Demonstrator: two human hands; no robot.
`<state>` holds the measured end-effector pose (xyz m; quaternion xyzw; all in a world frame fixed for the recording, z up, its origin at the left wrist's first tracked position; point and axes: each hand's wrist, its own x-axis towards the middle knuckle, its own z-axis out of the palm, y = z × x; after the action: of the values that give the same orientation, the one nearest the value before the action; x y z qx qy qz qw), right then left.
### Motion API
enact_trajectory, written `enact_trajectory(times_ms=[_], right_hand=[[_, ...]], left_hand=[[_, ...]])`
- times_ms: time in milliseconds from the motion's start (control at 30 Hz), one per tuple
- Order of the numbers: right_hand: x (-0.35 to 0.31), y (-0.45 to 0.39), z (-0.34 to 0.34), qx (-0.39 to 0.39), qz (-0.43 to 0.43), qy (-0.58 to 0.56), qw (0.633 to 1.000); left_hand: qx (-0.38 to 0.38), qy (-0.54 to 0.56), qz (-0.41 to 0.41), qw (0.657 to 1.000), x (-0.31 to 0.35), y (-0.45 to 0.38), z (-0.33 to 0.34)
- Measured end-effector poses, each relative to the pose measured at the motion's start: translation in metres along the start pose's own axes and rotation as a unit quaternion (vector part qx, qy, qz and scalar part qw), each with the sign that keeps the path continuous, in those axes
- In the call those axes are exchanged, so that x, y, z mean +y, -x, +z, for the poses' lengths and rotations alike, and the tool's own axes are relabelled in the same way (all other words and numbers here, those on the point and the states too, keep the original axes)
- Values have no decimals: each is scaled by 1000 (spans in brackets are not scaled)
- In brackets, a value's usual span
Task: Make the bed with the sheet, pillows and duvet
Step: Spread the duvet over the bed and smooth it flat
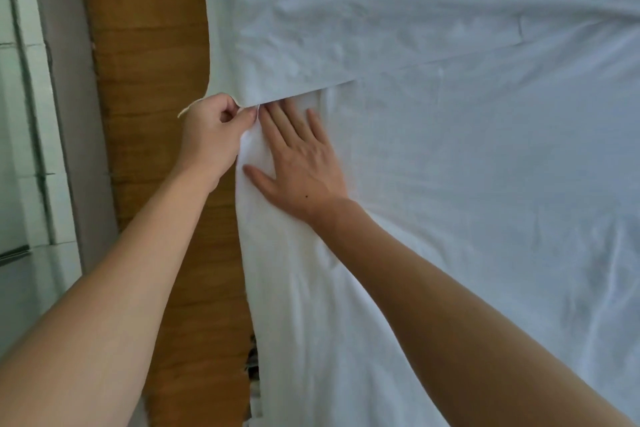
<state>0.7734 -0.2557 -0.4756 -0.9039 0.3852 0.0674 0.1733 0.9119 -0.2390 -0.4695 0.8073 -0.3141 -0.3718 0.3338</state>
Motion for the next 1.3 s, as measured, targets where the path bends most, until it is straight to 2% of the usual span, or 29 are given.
enact_trajectory(times_ms=[67, 133, 167, 233, 267, 300, 367, 433, 467, 500, 567, 600, 633, 700, 800, 867, 933, 1000, 1067, 1133, 1200, 1300], right_hand=[[-4, 2, -3, 9, -25, -23, 999], [-7, 5, -6, 38, -51, -54, 997], [-6, 8, -7, 64, -34, -61, 996], [2, 15, -7, 95, 63, -60, 992], [6, 18, -6, 76, 100, -52, 991], [6, 21, -4, 42, 99, -37, 993], [0, 23, -2, -9, 6, -41, 999], [-3, 26, -10, -17, -92, -109, 990], [5, 29, -17, 28, -100, -153, 983], [24, 34, -24, 108, -78, -183, 974], [81, 48, -36, 258, 21, -185, 948], [117, 57, -42, 296, 74, -156, 939], [155, 66, -49, 315, 121, -117, 934], [225, 83, -67, 280, 193, -63, 938], [291, 87, -95, 182, 212, -23, 960], [310, 73, -104, 150, 177, 8, 973], [315, 55, -105, 134, 156, 38, 978], [311, 40, -102, 149, 166, 67, 972], [306, 30, -101, 200, 170, 103, 959], [299, 23, -102, 270, 145, 137, 942], [292, 24, -103, 312, 111, 125, 935], [289, 38, -92, 285, 21, 57, 957]], left_hand=[[33, -28, 29, 999, -1, 2, -7], [79, -27, 20, 996, -13, 7, -12], [92, -39, -6, 995, -19, 8, -11], [89, -96, -60, 990, -25, 6, -1], [89, -119, -92, 985, -24, 4, 5], [97, -143, -130, 976, -20, 4, 11], [146, -189, -164, 957, -8, 15, 21], [234, -198, -71, 949, 7, 34, 29], [269, -185, -1, 945, 19, 43, 35], [285, -175, 70, 940, 29, 49, 43], [254, -186, 209, 926, 52, 52, 65], [220, -200, 271, 916, 64, 50, 80], [182, -217, 321, 904, 79, 46, 98], [109, -270, 387, 875, 103, 36, 133], [68, -367, 395, 839, 121, 11, 167], [64, -417, 355, 834, 128, -3, 173], [73, -447, 355, 818, 132, -10, 170], [81, -459, 389, 795, 134, -11, 163], [90, -452, 439, 771, 134, -10, 155], [101, -439, 490, 746, 129, -7, 146], [103, -444, 517, 725, 120, -4, 135], [64, -462, 512, 722, 102, -4, 126]])
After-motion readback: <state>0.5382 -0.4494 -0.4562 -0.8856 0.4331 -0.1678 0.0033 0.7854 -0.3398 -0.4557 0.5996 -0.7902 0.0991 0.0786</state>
